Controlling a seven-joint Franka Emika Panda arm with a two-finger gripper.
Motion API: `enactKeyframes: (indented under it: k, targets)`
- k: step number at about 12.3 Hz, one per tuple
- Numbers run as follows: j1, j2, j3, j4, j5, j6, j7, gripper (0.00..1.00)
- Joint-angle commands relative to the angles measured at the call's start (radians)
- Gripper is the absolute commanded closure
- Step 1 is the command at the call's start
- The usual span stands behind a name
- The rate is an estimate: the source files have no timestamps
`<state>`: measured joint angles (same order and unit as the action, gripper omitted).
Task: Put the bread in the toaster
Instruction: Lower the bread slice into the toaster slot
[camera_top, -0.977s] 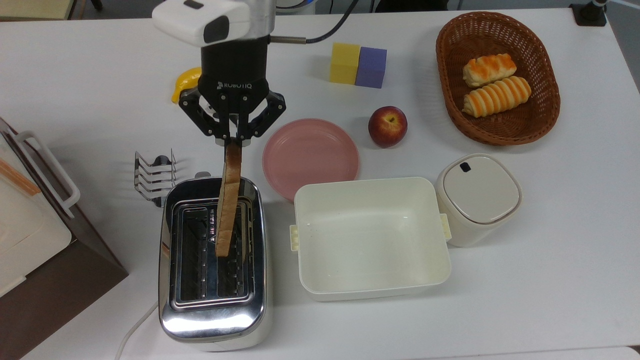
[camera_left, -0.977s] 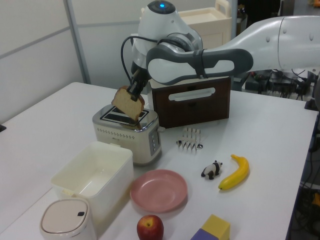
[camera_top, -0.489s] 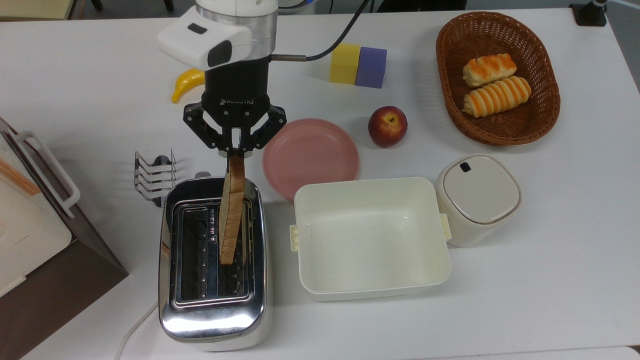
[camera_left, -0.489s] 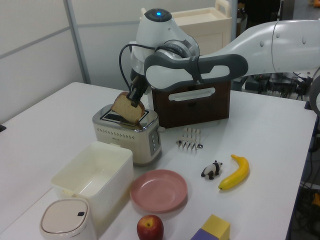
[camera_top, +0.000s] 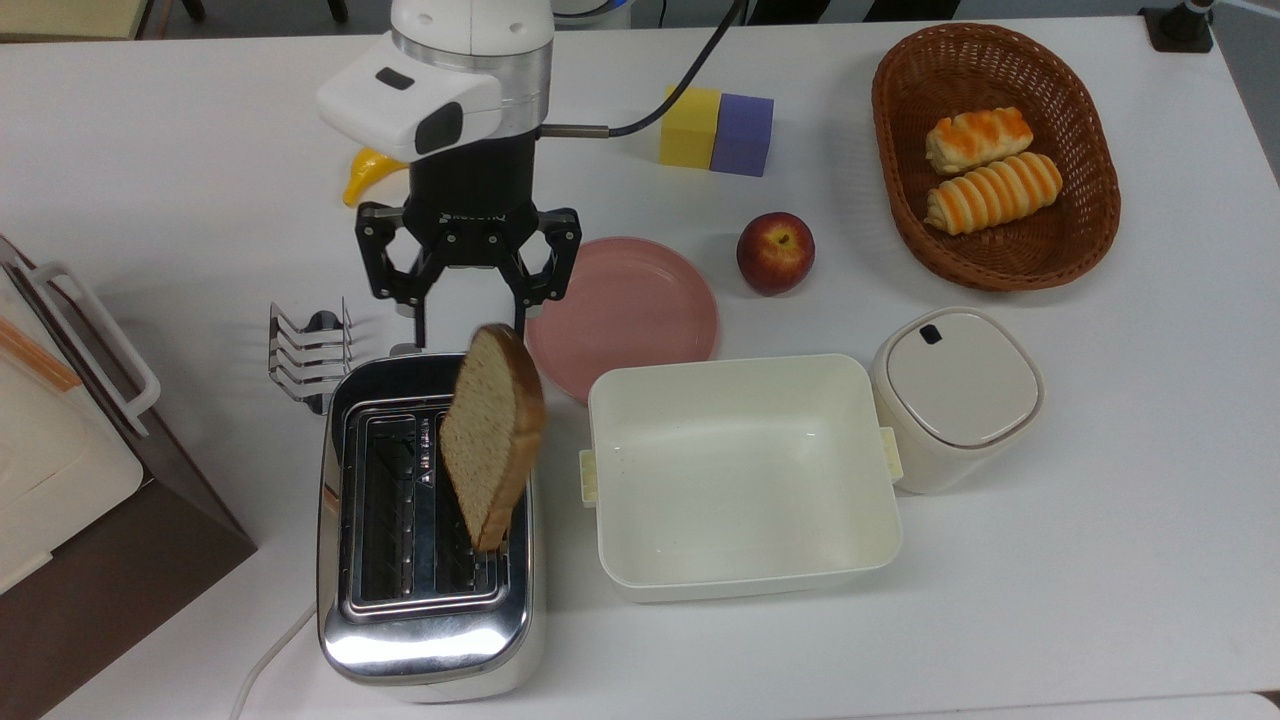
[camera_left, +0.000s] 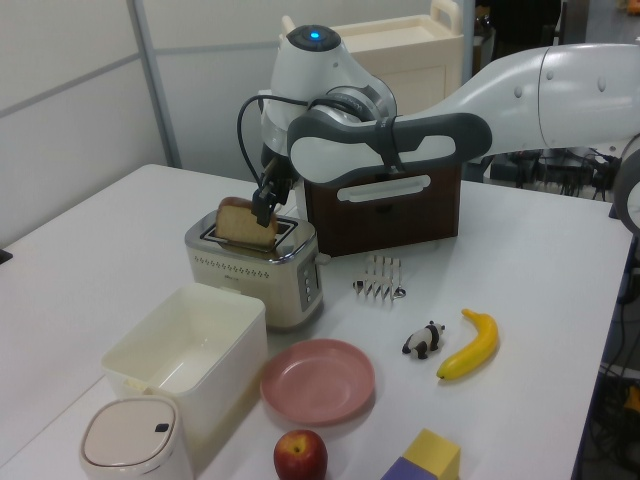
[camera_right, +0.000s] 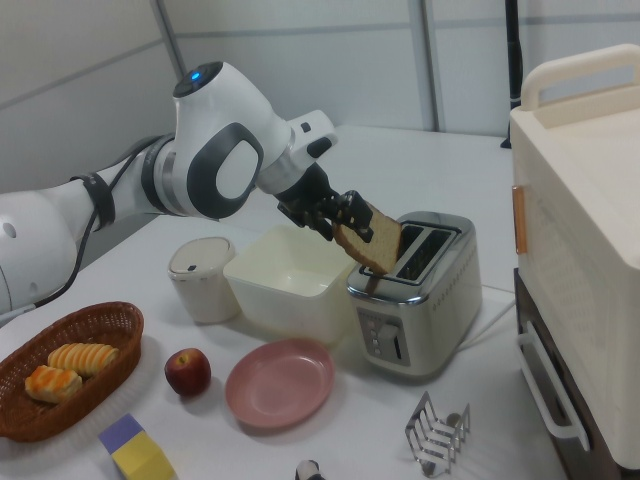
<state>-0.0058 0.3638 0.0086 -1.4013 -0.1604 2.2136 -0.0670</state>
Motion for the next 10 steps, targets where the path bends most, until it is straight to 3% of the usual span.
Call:
enactKeyframes:
  k: [1, 10]
  targets:
    - [-0.014, -0.005, 0.002, -0.004, 0.005, 0.014, -0.019, 0.07]
    - [-0.025, -0.002, 0.002, 0.001, 0.015, 0.018, -0.017, 0.08]
